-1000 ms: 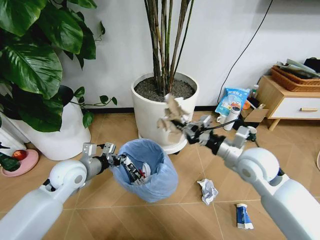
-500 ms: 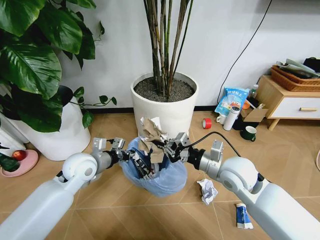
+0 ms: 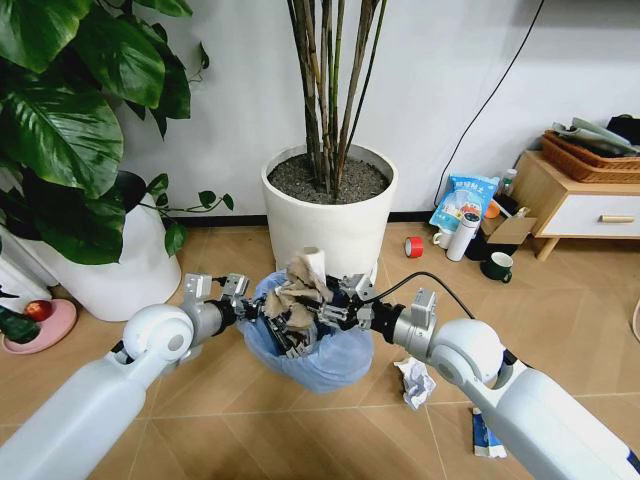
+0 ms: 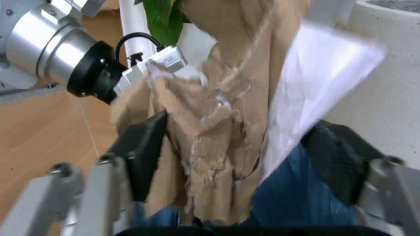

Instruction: Pick up the trash bin and place the garbage on the floor into it.

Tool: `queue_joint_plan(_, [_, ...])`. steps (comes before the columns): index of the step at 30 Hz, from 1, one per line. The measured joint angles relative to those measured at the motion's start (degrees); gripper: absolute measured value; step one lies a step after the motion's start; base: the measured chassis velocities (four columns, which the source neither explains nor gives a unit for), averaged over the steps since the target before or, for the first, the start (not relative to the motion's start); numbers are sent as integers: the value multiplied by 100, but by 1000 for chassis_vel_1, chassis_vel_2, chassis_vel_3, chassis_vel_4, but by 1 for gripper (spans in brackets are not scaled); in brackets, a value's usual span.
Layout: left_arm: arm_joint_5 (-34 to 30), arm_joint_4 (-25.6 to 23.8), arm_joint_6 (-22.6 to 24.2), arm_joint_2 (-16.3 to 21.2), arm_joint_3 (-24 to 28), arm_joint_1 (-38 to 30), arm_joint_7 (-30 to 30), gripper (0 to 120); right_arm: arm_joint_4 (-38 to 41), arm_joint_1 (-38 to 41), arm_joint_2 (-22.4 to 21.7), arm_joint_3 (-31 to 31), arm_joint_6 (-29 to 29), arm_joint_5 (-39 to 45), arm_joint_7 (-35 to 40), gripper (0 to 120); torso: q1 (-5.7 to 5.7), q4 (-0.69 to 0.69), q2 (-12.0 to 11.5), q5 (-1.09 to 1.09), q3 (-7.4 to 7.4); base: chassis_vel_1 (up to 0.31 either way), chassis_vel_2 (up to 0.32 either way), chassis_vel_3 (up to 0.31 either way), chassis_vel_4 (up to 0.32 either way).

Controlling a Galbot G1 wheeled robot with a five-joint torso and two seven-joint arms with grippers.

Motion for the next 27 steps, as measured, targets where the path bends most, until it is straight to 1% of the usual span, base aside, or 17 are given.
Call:
queue_joint_plan(1, [0, -4, 0, 4, -8, 9, -2, 0, -8, 4, 10, 0, 1, -7, 1, 79, 0, 0, 0, 0, 0, 0, 0, 0, 0])
queue_joint_plan(2, [0, -4, 0, 4, -8, 9, -2, 0, -8, 4, 10, 0, 1, -7, 1, 79, 0, 0, 0, 0, 0, 0, 0, 0, 0])
queue_joint_plan(3, [0, -9, 0, 5, -14, 15, -3, 0, -12, 6, 17, -1, 1, -11, 2, 83, 0, 0, 0, 0, 0, 0, 0, 0, 0])
queue_joint_plan(4, [0, -20, -1, 9, -26, 26, -2, 0, -18, 7, 27, -3, 1, -13, 6, 89, 0, 0, 0, 0, 0, 0, 0, 0, 0])
queue_joint_plan(5, [0, -20, -1, 9, -26, 26, -2, 0, -18, 7, 27, -3, 1, -13, 6, 89, 0, 0, 0, 0, 0, 0, 0, 0, 0])
queue_joint_plan(7, [0, -30, -1, 18, -42, 45, -2, 0, -34, 6, 31, -5, 1, -22, 12, 97, 0, 0, 0, 0, 0, 0, 0, 0, 0])
queue_joint_plan(9, [-1, -46, -1, 29, -64, 74, -1, 0, -49, 6, 36, -1, 7, -30, 15, 100, 0, 0, 0, 0, 0, 0, 0, 0, 0])
queue_joint_plan(15, [25, -66, -2, 79, -161, 187, 24, 0, -11, -9, 92, 133, 4, 12, 243, 100, 0, 0, 0, 1, 0, 0, 0, 0, 0])
queue_joint_plan(18, [113, -66, -2, 103, -299, 306, 84, 0, 157, -123, 62, 402, -26, 129, 533, 100, 0, 0, 0, 1, 0, 0, 0, 0, 0])
queue_joint_plan(20, [121, -66, -2, 106, -309, 316, 90, 0, 171, -139, 49, 435, -27, 136, 555, 100, 0, 0, 0, 1, 0, 0, 0, 0, 0])
queue_joint_plan(24, [274, -71, -2, 165, -590, 533, 240, 0, 293, -566, -224, 1267, -112, 175, 577, 100, 0, 0, 0, -2, 0, 0, 0, 0, 0])
queue_joint_plan(25, [274, -71, -2, 165, -590, 533, 240, 0, 293, -566, -224, 1267, -112, 175, 577, 100, 0, 0, 0, -2, 0, 0, 0, 0, 0])
queue_joint_plan(27, [317, -88, -2, 203, -749, 611, 309, 0, 200, -894, -308, 1766, -114, 102, 549, 100, 0, -1, 0, 2, 0, 0, 0, 0, 0])
